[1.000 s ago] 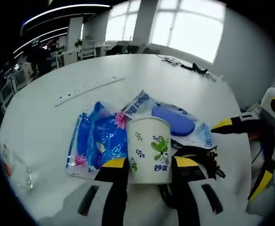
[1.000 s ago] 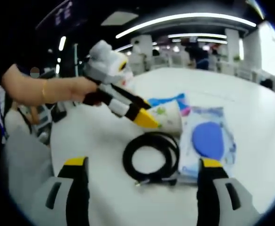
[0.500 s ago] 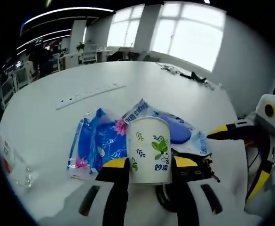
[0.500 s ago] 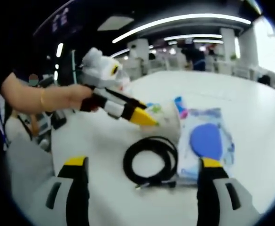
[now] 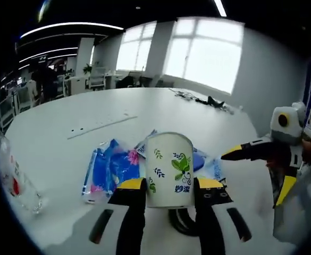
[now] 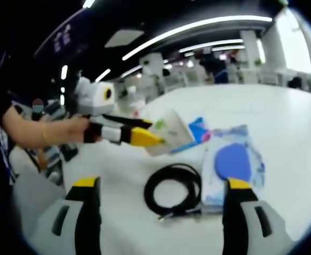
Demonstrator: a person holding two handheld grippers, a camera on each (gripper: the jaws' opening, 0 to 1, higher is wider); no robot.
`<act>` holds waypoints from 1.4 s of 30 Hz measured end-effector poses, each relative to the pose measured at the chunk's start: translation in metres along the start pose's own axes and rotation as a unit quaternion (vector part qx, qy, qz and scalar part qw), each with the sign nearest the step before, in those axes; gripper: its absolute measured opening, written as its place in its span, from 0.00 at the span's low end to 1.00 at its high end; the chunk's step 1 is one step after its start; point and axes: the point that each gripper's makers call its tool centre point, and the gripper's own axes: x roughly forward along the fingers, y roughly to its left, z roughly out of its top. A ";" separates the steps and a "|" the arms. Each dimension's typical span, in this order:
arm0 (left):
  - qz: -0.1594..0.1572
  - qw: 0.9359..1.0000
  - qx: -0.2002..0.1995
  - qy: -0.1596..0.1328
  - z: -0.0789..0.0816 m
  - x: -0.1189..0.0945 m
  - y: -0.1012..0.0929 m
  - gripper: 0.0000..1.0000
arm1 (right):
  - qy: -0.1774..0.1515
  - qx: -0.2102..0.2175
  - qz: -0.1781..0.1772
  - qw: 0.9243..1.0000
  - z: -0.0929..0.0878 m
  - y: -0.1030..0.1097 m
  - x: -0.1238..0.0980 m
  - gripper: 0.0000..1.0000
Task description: Arrange the tabletop items into an orderly group along one side of the table until the central work area is clear of visible clutter.
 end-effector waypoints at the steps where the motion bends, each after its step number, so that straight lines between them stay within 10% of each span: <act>1: -0.001 1.000 0.000 -0.004 0.000 -0.002 0.000 0.34 | 0.000 0.002 0.002 1.000 0.000 0.001 0.000 0.93; 42: -0.148 0.987 0.056 -0.033 -0.015 -0.068 -0.089 0.34 | -0.034 0.084 0.157 0.983 0.028 0.063 0.006 0.71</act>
